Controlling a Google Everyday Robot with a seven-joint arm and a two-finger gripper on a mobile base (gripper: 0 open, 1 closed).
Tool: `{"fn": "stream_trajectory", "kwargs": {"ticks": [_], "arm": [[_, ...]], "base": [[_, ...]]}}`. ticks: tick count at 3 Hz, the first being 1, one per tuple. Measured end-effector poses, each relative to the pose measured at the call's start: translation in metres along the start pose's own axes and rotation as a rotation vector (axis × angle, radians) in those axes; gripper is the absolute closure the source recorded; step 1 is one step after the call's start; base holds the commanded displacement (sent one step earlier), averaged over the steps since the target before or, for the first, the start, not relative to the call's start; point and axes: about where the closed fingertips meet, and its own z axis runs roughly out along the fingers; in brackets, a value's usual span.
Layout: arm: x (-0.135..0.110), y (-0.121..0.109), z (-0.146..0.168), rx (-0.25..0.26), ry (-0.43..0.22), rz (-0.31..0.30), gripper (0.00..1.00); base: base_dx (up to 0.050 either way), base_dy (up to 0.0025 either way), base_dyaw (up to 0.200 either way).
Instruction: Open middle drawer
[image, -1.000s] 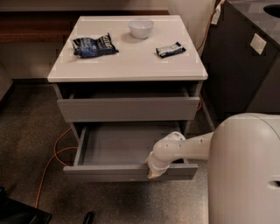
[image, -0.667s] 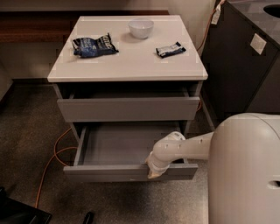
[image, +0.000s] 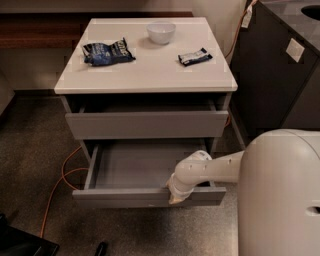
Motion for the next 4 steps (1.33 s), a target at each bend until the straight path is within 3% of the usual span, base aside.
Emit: {"fn": "stream_trajectory", "kwargs": {"ticks": [4], "arm": [[0.0000, 0.0001, 0.0000, 0.000, 0.000, 0.000, 1.00]], "base": [[0.000, 0.00000, 0.000]]}}
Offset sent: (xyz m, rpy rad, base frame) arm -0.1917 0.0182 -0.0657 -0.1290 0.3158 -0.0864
